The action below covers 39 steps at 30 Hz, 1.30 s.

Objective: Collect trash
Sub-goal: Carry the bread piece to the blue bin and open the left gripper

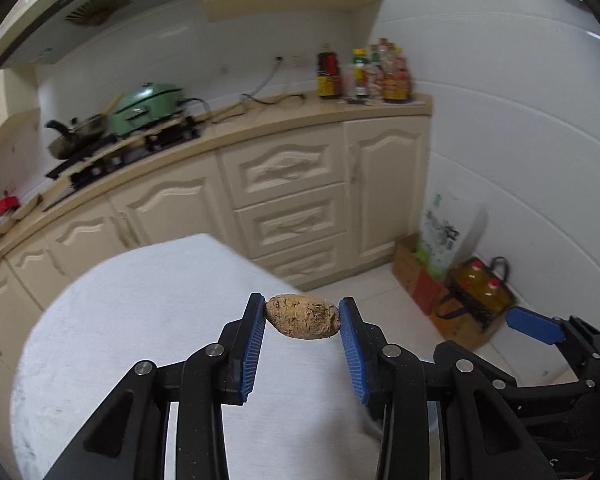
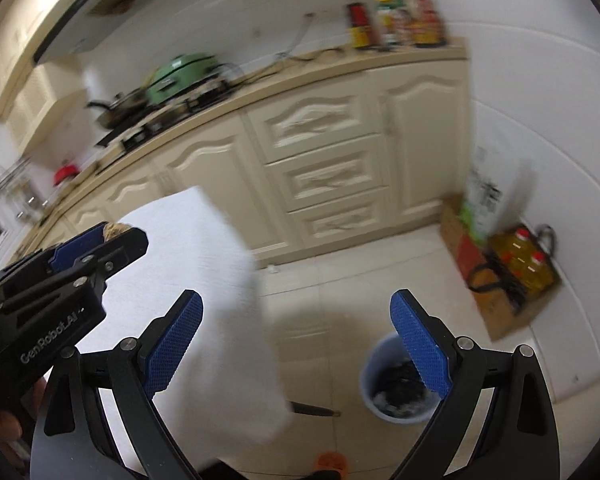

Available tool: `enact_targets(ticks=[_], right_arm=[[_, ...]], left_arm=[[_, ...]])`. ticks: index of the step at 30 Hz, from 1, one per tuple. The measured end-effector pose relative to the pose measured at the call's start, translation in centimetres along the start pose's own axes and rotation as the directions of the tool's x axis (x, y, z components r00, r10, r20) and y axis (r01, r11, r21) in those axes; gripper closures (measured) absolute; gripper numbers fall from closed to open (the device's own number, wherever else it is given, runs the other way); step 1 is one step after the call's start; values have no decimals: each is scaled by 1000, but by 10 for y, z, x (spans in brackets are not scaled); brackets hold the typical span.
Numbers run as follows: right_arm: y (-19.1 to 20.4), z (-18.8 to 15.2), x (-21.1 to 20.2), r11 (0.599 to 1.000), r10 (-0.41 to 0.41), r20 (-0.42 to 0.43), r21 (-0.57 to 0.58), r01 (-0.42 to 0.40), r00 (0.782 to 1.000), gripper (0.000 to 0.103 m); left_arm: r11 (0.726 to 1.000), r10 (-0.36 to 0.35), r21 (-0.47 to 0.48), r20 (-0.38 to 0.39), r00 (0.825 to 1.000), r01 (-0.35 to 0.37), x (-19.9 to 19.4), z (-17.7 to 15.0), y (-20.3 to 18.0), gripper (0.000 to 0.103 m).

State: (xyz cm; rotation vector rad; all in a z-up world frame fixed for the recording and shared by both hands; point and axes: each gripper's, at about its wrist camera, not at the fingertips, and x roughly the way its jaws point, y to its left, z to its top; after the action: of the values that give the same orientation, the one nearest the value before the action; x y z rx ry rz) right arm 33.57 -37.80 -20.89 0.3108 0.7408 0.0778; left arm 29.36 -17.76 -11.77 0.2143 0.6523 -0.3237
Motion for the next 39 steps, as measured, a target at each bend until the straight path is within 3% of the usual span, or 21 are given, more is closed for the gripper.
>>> enact_targets(ticks=[5, 9, 14, 18, 20, 27, 30, 37, 39], right_arm=[[-76, -17, -17, 990, -91, -7, 105, 91, 996, 7], [-132, -32, -13, 972, -151, -35, 177, 154, 988, 6], [-203, -65, 22, 934, -216, -124, 263, 242, 968, 7], [-248, -100, 67, 903, -223, -226, 319, 288, 948, 7], [-268, -122, 95, 886, -220, -291, 340, 315, 931, 7], [-314, -192, 191, 849, -163, -459, 385, 361, 873, 7], [-324, -217, 223, 836, -159, -505, 389, 388, 848, 7], [-344, -285, 291, 802, -179, -641, 344, 488, 746, 15], [-348, -296, 301, 796, -173, -667, 339, 502, 725, 26]], left_arm=[[994, -90, 57, -30, 995, 92, 25, -4, -65, 69], [985, -152, 77, -64, 986, 157, 66, -7, -111, 69], [973, -190, 100, -145, 971, 206, 144, -27, -158, 69], [964, -214, 107, -243, 946, 245, 220, -49, -179, 69], [962, -211, 99, -324, 922, 255, 262, -66, -180, 69], [969, -159, 92, -469, 869, 228, 404, -99, -174, 69], [975, -133, 87, -515, 847, 206, 455, -113, -190, 69], [983, -60, 106, -595, 802, 152, 540, -156, -205, 69], [982, -44, 121, -599, 799, 145, 553, -163, -209, 69]])
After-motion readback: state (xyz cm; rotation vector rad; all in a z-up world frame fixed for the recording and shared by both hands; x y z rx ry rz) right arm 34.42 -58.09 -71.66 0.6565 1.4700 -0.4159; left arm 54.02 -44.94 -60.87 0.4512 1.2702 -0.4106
